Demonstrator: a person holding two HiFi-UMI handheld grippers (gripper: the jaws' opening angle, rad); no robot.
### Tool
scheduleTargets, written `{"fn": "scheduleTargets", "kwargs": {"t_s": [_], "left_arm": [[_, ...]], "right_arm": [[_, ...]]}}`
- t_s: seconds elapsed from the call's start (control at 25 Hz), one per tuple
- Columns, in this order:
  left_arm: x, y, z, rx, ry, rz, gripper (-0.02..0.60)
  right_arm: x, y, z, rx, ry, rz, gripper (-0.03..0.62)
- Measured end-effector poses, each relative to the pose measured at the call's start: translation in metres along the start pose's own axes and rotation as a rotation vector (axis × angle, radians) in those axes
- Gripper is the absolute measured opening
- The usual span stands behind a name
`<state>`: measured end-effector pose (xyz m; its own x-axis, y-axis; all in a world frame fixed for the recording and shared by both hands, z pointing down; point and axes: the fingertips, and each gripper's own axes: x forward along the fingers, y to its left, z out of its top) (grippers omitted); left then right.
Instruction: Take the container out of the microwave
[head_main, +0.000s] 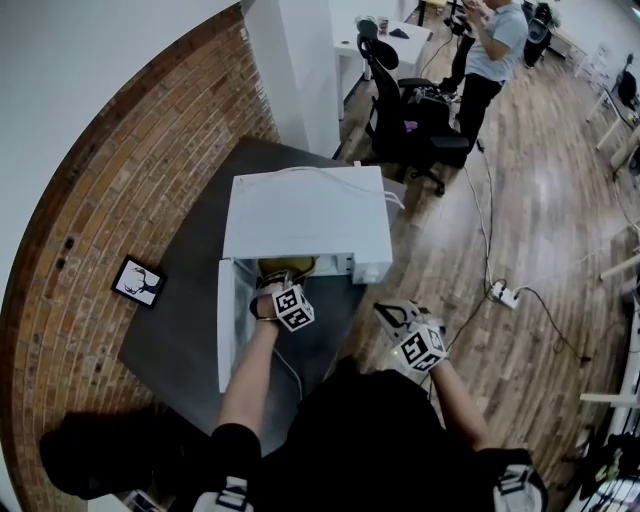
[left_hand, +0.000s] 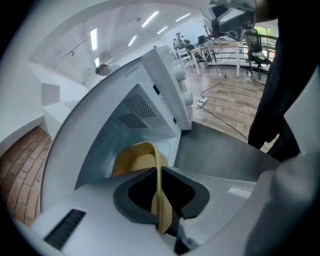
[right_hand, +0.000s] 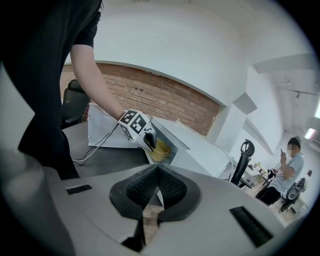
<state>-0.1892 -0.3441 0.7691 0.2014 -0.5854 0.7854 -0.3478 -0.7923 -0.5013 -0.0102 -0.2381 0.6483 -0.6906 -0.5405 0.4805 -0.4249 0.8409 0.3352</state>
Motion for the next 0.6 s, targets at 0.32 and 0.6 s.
{"fn": "scheduleTargets", "kwargs": {"t_s": [0.32, 0.6], "left_arm": [[-0.019, -0.014, 0.004, 0.017, 0.010, 0.003, 0.029], [-0.039, -0.024, 0.015, 0.006, 0.011, 0.022, 0.029]], "right_arm": [[-0.001, 0.006, 0.008, -0.018, -0.025, 0.033, 0.000], [-0.011, 0.008, 0.011, -0.037, -0.050, 0.059, 0.000]]}}
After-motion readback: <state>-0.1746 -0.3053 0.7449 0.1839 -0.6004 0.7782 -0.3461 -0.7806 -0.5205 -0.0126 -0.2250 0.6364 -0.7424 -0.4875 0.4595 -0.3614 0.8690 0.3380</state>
